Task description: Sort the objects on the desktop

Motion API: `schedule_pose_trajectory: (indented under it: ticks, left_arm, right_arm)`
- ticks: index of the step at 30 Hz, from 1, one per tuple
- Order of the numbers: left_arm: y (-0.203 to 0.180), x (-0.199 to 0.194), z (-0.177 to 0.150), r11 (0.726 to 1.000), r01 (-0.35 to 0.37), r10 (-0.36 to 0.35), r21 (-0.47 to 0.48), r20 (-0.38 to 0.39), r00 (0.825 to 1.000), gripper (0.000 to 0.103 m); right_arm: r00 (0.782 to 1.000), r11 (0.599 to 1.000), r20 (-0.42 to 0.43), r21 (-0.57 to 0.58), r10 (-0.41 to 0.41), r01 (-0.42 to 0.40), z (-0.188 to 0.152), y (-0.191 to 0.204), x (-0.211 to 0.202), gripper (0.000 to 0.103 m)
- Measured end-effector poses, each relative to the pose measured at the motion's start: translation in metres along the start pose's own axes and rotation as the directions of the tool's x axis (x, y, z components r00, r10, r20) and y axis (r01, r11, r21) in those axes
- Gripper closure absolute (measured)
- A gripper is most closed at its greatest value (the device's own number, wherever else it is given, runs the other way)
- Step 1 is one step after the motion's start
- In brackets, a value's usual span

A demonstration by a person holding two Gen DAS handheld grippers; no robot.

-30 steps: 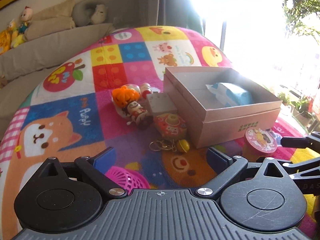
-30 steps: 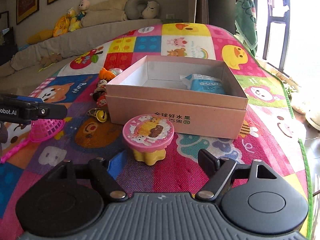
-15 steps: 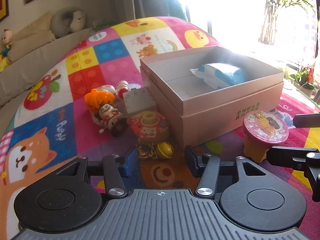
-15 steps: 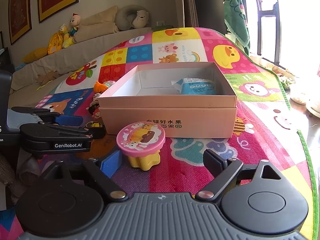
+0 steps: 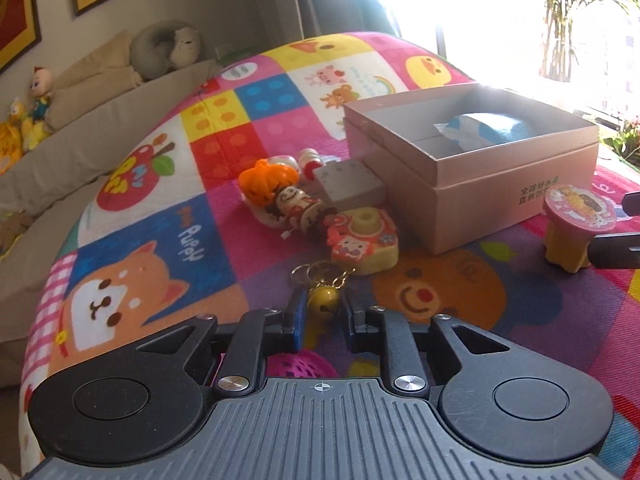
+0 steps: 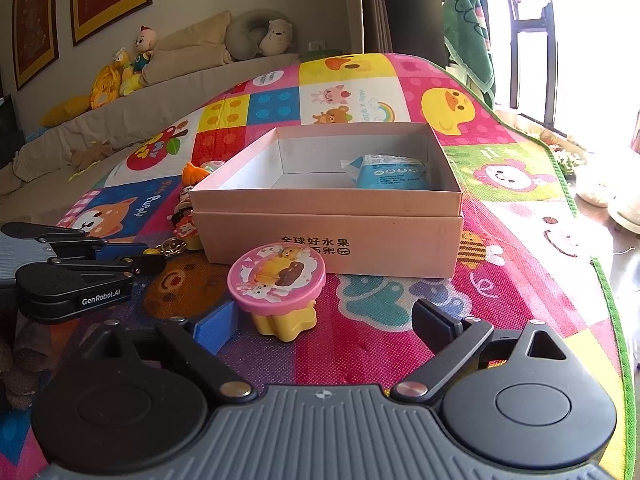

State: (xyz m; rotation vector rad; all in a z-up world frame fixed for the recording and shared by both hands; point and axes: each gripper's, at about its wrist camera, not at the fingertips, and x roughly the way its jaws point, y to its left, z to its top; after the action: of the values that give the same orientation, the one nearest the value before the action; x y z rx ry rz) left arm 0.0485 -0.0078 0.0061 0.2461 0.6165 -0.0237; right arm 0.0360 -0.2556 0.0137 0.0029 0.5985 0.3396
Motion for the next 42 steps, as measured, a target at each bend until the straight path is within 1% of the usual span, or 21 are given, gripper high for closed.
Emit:
schedule_pose_trajectory:
  ticks: [4, 6, 8, 9, 10, 11, 12, 14, 16, 17, 19, 21, 23, 27, 30, 32, 33, 34, 35, 38, 42]
  left_arm:
    - [0.031, 0.005, -0.003, 0.993, -0.11, 0.109, -0.045, -0.038, 0.993, 0.08]
    - [0.042, 0.006, -0.001, 0.988, -0.136, 0.133, -0.075, -0.049, 0.99, 0.08]
    - [0.046, 0.0, 0.002, 0.988, -0.107, 0.103, -0.11, -0.04, 0.994, 0.079]
    - [0.046, -0.004, 0.004, 0.989, -0.078, 0.074, -0.124, -0.033, 0.997, 0.074]
    - [0.043, -0.009, 0.006, 0.989, -0.052, 0.049, -0.137, -0.026, 0.998, 0.062]
    - [0.04, -0.012, 0.007, 0.989, -0.023, 0.02, -0.149, -0.021, 1.0, 0.055]
    - [0.035, -0.014, 0.008, 0.987, 0.008, -0.012, -0.16, -0.018, 1.0, 0.044]
    - [0.026, -0.016, 0.01, 0.984, 0.046, -0.051, -0.172, -0.023, 0.998, 0.04]
    - [0.018, -0.017, 0.011, 0.98, 0.06, -0.068, -0.189, -0.033, 0.997, 0.035]
    - [0.015, -0.018, 0.011, 0.977, 0.075, -0.084, -0.201, -0.037, 0.996, 0.034]
    - [0.008, -0.019, 0.01, 0.966, 0.134, -0.147, -0.222, -0.046, 0.988, 0.032]
    - [-0.001, -0.016, 0.011, 0.964, 0.159, -0.175, -0.212, -0.055, 0.983, 0.029]
    - [-0.009, -0.01, 0.013, 0.969, 0.154, -0.17, -0.193, -0.065, 0.983, 0.028]
    - [-0.017, 0.006, 0.018, 0.966, 0.152, -0.172, -0.21, -0.077, 0.982, 0.028]
    - [-0.018, 0.018, 0.022, 0.968, 0.127, -0.146, -0.216, -0.072, 0.987, 0.027]
    - [-0.016, 0.024, 0.025, 0.97, 0.108, -0.127, -0.218, -0.072, 0.989, 0.03]
    - [-0.015, 0.024, 0.025, 0.971, 0.101, -0.119, -0.215, -0.069, 0.991, 0.034]
    - [-0.015, 0.024, 0.026, 0.973, 0.096, -0.112, -0.209, -0.065, 0.992, 0.039]
    - [-0.014, 0.023, 0.026, 0.974, 0.095, -0.11, -0.205, -0.063, 0.992, 0.04]
    - [-0.013, 0.017, 0.021, 0.978, 0.098, -0.111, -0.184, -0.058, 0.992, 0.041]
    - [-0.015, -0.006, 0.007, 0.981, 0.139, -0.147, -0.132, -0.055, 0.988, 0.041]
  right_arm:
    - [1.0, 1.0, -0.004, -0.004, -0.007, 0.007, 0.001, 0.001, 0.001, 0.008]
    - [1.0, 1.0, -0.004, -0.004, -0.009, 0.009, 0.001, 0.001, 0.001, 0.007]
    - [1.0, 1.0, -0.001, -0.003, -0.011, 0.011, 0.0, 0.001, 0.001, 0.006]
    - [1.0, 1.0, 0.0, -0.003, -0.012, 0.012, 0.0, 0.001, 0.0, 0.006]
    - [1.0, 1.0, -0.001, -0.003, -0.012, 0.012, 0.0, 0.001, 0.0, 0.006]
    - [1.0, 1.0, -0.001, -0.002, -0.012, 0.012, 0.0, 0.001, 0.0, 0.006]
    - [1.0, 1.0, -0.001, -0.003, -0.012, 0.012, 0.0, 0.001, 0.0, 0.005]
    - [1.0, 1.0, 0.002, -0.002, -0.011, 0.011, 0.0, 0.001, 0.0, 0.005]
    - [1.0, 1.0, 0.006, 0.0, -0.012, 0.012, 0.0, 0.001, -0.001, 0.004]
    - [1.0, 1.0, 0.008, 0.002, -0.012, 0.012, 0.0, 0.0, -0.001, 0.004]
    - [1.0, 1.0, 0.011, 0.003, -0.011, 0.011, 0.0, 0.0, -0.001, 0.004]
    - [1.0, 1.0, 0.014, 0.005, -0.008, 0.008, 0.0, 0.0, -0.001, 0.003]
    - [1.0, 1.0, 0.017, 0.007, -0.007, 0.007, 0.0, 0.0, -0.002, 0.003]
    - [1.0, 1.0, 0.028, 0.015, -0.008, 0.007, 0.0, -0.001, -0.003, 0.003]
    - [0.999, 1.0, 0.032, 0.024, -0.007, 0.006, 0.0, -0.003, -0.003, 0.003]
    - [0.999, 1.0, 0.033, 0.029, -0.007, 0.006, 0.001, -0.003, -0.003, 0.003]
    - [0.999, 1.0, 0.033, 0.03, -0.007, 0.006, 0.001, -0.004, -0.003, 0.003]
    - [0.999, 1.0, 0.035, 0.031, -0.007, 0.006, 0.0, -0.004, -0.004, 0.003]
    - [0.999, 0.999, 0.035, 0.031, -0.007, 0.006, 0.0, -0.004, -0.004, 0.003]
    - [0.999, 1.0, 0.035, 0.031, -0.007, 0.006, 0.0, -0.003, -0.004, 0.002]
    - [0.999, 1.0, 0.034, 0.03, -0.009, 0.008, 0.0, -0.004, -0.004, 0.002]
